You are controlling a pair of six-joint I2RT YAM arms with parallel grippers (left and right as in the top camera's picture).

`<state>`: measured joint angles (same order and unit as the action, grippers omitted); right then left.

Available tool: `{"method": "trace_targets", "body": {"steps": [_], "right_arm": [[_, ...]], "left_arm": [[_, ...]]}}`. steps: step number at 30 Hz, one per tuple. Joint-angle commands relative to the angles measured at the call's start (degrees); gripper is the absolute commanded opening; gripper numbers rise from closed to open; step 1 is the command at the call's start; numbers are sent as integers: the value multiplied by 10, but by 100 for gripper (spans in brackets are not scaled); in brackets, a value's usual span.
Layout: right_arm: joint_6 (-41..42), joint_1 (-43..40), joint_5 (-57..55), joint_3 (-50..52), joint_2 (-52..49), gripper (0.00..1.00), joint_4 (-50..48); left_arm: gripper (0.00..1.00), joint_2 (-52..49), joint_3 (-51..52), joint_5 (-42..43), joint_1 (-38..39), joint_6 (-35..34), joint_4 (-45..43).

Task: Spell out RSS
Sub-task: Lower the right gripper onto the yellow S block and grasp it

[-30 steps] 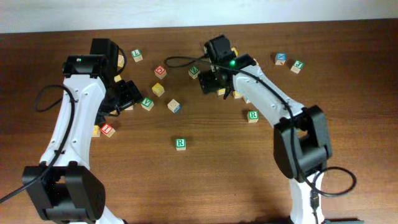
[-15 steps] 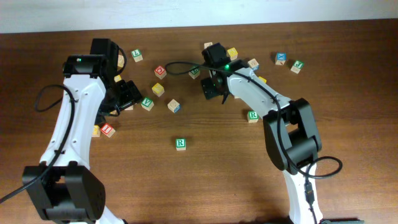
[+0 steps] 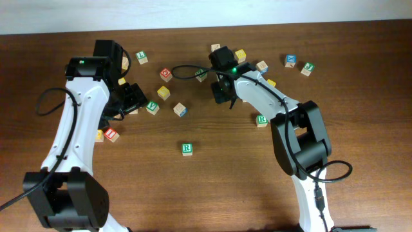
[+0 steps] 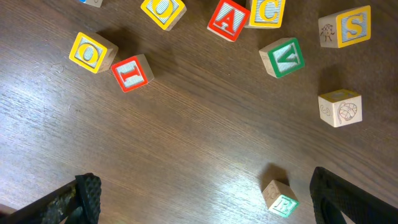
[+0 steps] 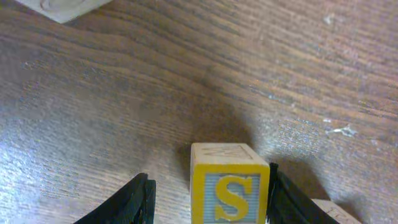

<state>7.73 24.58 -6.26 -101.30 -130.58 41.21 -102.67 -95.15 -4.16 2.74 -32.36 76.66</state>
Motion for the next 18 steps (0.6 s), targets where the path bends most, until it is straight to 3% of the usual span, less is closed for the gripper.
{"method": "trace_targets", "body": {"steps": [1, 9, 18], "right_arm": [[3, 1, -9, -5, -5, 47, 6], [3, 1, -9, -5, -5, 27, 6], [16, 1, -9, -10, 13, 22, 10]], "left_arm": [[99, 0, -6, -8, -3, 3, -1], [99, 0, -6, -8, -3, 3, 0], [99, 0, -6, -8, -3, 3, -1]]}}
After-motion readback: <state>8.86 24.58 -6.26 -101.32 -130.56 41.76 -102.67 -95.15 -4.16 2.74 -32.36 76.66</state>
